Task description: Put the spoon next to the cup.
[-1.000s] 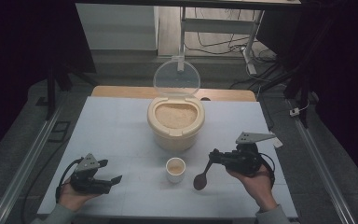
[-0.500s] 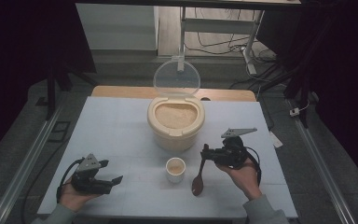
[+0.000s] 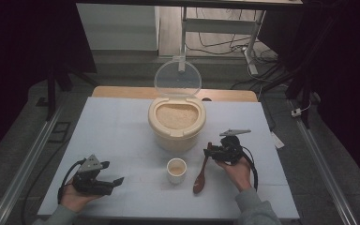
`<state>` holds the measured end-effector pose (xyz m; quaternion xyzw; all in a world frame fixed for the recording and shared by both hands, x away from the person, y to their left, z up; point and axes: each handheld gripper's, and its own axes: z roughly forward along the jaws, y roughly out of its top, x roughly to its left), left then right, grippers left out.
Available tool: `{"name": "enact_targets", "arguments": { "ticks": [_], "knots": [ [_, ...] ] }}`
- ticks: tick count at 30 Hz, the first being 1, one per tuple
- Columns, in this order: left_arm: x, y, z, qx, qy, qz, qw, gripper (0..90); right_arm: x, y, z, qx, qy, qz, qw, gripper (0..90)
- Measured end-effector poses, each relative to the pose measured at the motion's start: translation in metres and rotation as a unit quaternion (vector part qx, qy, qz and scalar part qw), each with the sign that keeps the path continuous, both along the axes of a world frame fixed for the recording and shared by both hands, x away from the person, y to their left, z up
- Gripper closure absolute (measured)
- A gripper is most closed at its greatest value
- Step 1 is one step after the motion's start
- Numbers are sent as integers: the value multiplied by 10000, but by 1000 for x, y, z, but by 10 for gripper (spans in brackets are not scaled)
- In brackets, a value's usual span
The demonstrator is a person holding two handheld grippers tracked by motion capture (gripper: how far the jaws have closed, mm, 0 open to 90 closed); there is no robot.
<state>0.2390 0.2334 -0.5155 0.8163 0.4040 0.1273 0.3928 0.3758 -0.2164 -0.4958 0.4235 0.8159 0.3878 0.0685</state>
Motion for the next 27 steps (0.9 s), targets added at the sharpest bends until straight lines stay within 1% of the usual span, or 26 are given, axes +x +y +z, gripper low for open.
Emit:
{"name": "enact_targets", "arguments": {
  "ticks": [1,3,6,8,10,13,15,16,18,19,21,23,26,27],
  "knots": [
    [0,0,0,7,4,2,10000,150,1,0,-3,-9,6,-44,10000,602],
    [0,0,-1,10,9,4,10000,150,2,0,-7,-121,-5,-158,9998,585],
    [0,-1,-1,22,11,-8,10000,151,2,1,-12,-180,19,-361,9992,569],
    [0,-1,-1,25,13,-12,10000,151,1,2,-14,-305,15,-457,9985,544],
    [0,-1,-1,29,11,-14,10000,151,1,3,-16,-412,-87,-545,9976,527],
    [0,-1,-2,35,20,-8,10000,150,0,2,-15,-367,-92,-643,9972,457],
    [0,0,-1,30,7,-2,10000,150,-3,-3,-12,-252,-333,-724,9965,447],
    [0,0,-1,30,-7,6,10000,150,-7,-7,-9,-109,-431,-684,9967,447],
    [0,0,-1,24,-20,27,10000,150,-18,-15,-1,77,-723,-436,9964,444],
    [0,1,-1,21,-32,34,10000,149,-24,-20,3,159,-864,-286,9957,442],
    [-1,1,0,16,-59,54,10000,149,-36,-28,10,302,-1060,-6,9939,434],
    [-1,1,1,0,-101,73,9999,146,-47,-36,13,329,-1265,169,9913,432],
    [-1,0,1,-11,-156,90,9998,138,-62,-45,16,235,-1516,430,9872,428],
    [-2,-1,2,-16,-187,79,9998,136,-67,-48,16,269,-1576,503,9859,427]
  ]
}}
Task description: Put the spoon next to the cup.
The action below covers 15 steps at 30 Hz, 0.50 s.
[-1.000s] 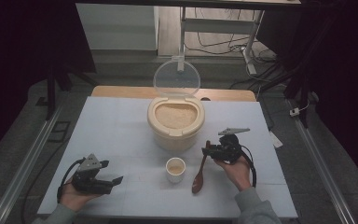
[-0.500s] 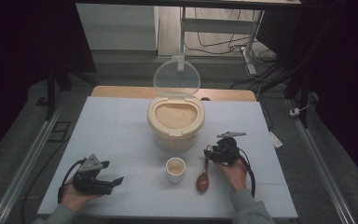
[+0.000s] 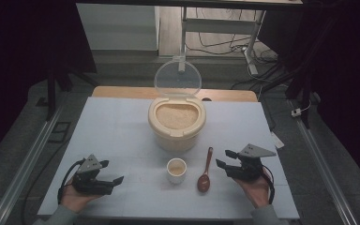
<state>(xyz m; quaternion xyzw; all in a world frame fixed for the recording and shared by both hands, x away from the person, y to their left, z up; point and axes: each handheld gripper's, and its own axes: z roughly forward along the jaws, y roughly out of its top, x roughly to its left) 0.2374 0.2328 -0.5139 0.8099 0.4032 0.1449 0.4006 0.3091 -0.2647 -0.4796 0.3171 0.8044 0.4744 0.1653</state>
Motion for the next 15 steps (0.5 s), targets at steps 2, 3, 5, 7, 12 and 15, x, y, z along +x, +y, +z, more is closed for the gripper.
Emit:
{"name": "enact_targets", "arguments": {
  "ticks": [2,3,5,7,12,15],
  "knots": [
    [0,-1,0,-4,-36,-11,10000,134,-8,-6,1,-75,-111,133,9998,422],
    [-1,-1,1,-2,-62,-20,10000,133,-12,-8,2,-88,-168,191,9996,422],
    [-1,-1,1,-21,-106,-28,9999,131,-20,-12,4,-148,-234,236,9993,408],
    [-2,0,2,-32,-131,-32,9999,129,-27,-18,5,-159,-291,263,9991,399],
    [-3,-1,1,-13,-135,-50,9999,121,-35,-33,1,-81,-325,183,9993,385],
    [-3,-2,1,20,-182,-73,9998,120,-34,-37,0,-63,-289,187,9994,378]
  ]
}}
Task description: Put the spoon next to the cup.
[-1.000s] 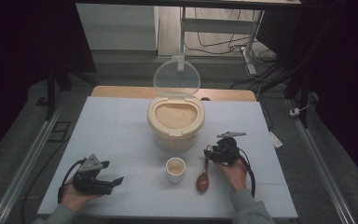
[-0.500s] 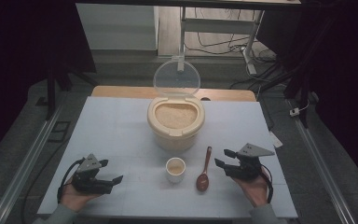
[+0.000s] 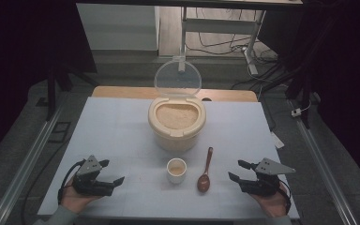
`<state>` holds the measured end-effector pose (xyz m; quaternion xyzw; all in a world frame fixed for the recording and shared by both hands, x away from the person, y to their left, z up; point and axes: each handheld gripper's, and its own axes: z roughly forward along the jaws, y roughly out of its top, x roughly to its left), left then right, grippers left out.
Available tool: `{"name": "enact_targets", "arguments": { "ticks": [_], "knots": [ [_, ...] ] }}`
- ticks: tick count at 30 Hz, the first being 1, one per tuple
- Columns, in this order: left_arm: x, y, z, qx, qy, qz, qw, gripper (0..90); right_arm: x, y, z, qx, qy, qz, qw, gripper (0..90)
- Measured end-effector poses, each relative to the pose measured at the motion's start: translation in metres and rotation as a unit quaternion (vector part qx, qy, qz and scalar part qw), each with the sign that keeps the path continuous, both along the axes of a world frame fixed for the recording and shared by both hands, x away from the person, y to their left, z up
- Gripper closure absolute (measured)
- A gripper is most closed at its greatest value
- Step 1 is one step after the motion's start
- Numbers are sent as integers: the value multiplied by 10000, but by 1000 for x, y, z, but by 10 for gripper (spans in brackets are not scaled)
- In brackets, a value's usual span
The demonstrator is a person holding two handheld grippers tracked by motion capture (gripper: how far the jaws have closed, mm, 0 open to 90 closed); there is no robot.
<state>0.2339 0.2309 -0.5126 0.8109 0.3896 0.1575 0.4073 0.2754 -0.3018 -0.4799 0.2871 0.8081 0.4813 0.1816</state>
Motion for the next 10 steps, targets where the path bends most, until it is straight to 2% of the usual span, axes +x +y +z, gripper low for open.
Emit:
{"name": "enact_targets", "arguments": {
  "ticks": [10],
  "knots": [
    [-1,3,1,-23,-76,48,10000,120,2,2,-3,-224,-10,74,9997,348]
  ]
}}
